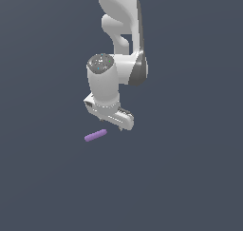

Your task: Pick up the object and move it to a goal position.

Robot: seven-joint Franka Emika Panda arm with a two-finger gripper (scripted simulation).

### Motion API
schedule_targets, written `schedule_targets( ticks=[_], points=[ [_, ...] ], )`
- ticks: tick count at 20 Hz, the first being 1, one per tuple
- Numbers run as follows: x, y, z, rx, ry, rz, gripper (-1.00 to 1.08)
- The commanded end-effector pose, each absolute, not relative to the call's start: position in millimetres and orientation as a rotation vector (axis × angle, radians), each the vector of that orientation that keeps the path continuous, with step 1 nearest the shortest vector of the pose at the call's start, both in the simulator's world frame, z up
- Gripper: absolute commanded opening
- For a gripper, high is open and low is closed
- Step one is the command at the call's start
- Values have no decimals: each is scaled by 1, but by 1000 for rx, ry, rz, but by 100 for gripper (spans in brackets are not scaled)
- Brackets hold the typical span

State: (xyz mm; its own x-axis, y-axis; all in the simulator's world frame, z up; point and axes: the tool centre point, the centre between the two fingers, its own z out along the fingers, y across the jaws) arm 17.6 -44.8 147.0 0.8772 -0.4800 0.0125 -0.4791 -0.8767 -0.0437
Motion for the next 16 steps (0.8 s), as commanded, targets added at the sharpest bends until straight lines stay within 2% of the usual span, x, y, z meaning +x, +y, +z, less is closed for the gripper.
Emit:
schedule_targets(
  ticks=[1,16],
  points=[
    [17,-58,134,-2968,911,-27,100],
    [6,-124,73,-2714,1568,-1,100]
  ],
)
